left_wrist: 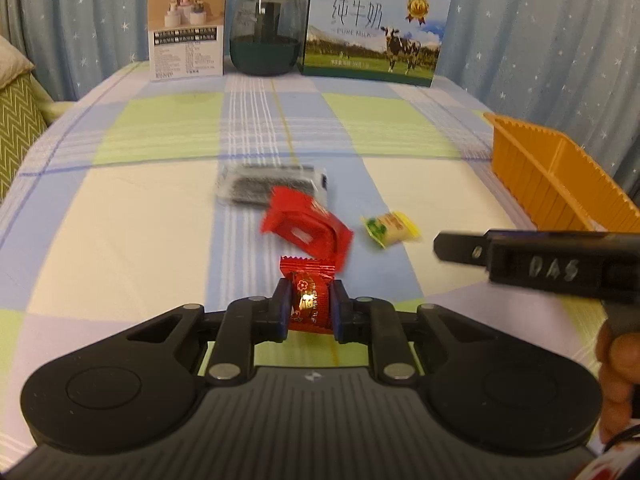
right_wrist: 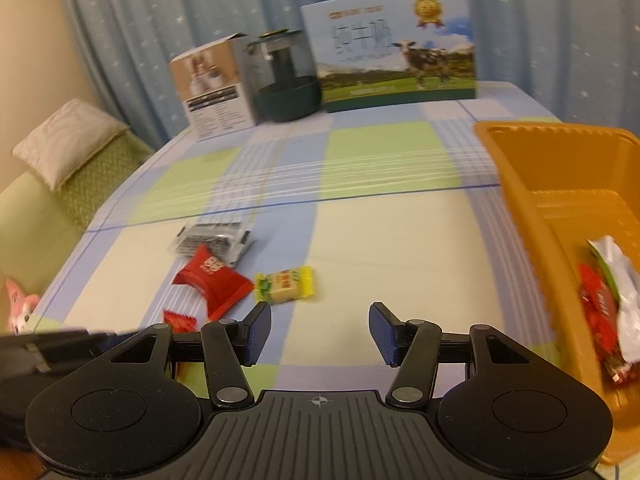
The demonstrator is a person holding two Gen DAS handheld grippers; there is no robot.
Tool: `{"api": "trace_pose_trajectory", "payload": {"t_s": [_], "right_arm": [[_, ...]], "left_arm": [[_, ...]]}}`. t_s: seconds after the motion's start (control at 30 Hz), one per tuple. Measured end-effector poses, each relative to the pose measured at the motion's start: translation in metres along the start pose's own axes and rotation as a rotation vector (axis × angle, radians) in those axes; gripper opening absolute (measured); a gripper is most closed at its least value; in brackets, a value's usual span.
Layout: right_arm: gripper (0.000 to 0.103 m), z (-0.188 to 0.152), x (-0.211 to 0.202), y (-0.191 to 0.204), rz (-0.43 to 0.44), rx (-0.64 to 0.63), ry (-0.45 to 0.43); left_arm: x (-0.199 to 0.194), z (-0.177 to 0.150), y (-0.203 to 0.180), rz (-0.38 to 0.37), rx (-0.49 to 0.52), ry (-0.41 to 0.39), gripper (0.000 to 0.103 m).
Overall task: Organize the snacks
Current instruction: 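Grasp the gold-printed red candy with the left tool while the right tool grasps the yellow-wrapped candy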
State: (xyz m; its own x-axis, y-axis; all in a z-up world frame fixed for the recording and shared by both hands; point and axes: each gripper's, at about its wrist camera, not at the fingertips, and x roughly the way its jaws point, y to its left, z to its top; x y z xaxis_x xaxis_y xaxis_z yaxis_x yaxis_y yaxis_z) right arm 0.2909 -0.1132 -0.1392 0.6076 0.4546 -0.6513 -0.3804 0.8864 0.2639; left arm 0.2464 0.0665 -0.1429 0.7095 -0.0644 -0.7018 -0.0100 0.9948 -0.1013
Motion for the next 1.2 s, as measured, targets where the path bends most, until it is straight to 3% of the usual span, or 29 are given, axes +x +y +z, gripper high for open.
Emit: {"api": "trace_pose_trajectory", "payload": {"t_s": [0.2, 0.33, 0.73, 0.77, 0.93, 1.2], "right_arm": [[0.056, 0.006, 0.02, 0.015, 0.023, -0.098, -0.017], [0.056, 0.01, 0.038, 0.017, 0.024, -0.102, -0.015], [0.055, 0.004, 0.066, 0.033, -0.056, -0.224, 0.004], [0.047, 0.004, 0.067, 0.034, -0.059, -0.23, 0.001], [0.024, 0.006, 0.061, 0.037, -0.079, -0.242, -0.007], [0.024, 0.003, 0.048, 0.033, -0.082, -0.201, -0.012]], "left_arm": [[-0.009, 0.013, 0.02, -0.004, 0.011, -0.031, 0.017], [-0.008, 0.011, 0.033, -0.012, -0.076, -0.029, 0.017], [-0.004, 0.01, 0.04, -0.023, -0.141, -0.029, 0.017], [-0.004, 0.01, 0.039, -0.025, -0.139, -0.028, 0.017], [-0.004, 0.008, 0.036, -0.026, -0.131, -0.022, 0.017], [-0.005, 0.005, 0.034, -0.021, -0.132, -0.022, 0.017]]}}
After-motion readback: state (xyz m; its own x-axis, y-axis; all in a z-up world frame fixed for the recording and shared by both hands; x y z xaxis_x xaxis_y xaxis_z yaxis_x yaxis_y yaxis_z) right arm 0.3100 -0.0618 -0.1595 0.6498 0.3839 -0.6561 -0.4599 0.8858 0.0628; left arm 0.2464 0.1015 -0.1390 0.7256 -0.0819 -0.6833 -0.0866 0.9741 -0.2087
